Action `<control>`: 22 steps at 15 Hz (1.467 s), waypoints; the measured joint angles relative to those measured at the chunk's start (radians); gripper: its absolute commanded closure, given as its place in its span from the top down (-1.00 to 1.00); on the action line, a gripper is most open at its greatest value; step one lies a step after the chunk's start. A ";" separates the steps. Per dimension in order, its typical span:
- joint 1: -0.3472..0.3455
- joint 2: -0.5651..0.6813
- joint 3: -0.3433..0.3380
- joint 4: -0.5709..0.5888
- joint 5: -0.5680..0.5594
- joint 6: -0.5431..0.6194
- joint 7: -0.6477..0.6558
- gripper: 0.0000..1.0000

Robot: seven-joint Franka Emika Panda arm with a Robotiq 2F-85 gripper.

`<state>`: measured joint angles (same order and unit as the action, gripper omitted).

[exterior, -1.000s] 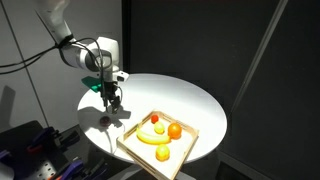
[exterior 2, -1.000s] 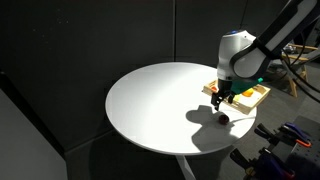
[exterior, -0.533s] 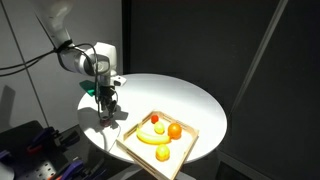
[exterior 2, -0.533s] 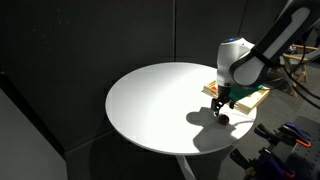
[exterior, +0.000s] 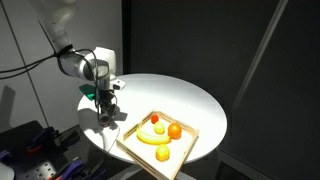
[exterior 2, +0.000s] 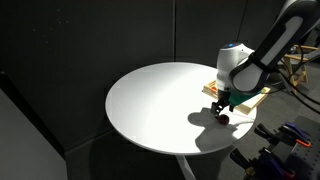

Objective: Put the apple in the box

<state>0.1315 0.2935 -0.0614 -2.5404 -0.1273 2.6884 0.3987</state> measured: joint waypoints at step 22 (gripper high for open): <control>0.049 0.025 -0.036 0.000 0.000 -0.056 -0.003 -0.31</control>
<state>0.1809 0.3189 -0.0977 -2.5402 -0.1274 2.6324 0.3960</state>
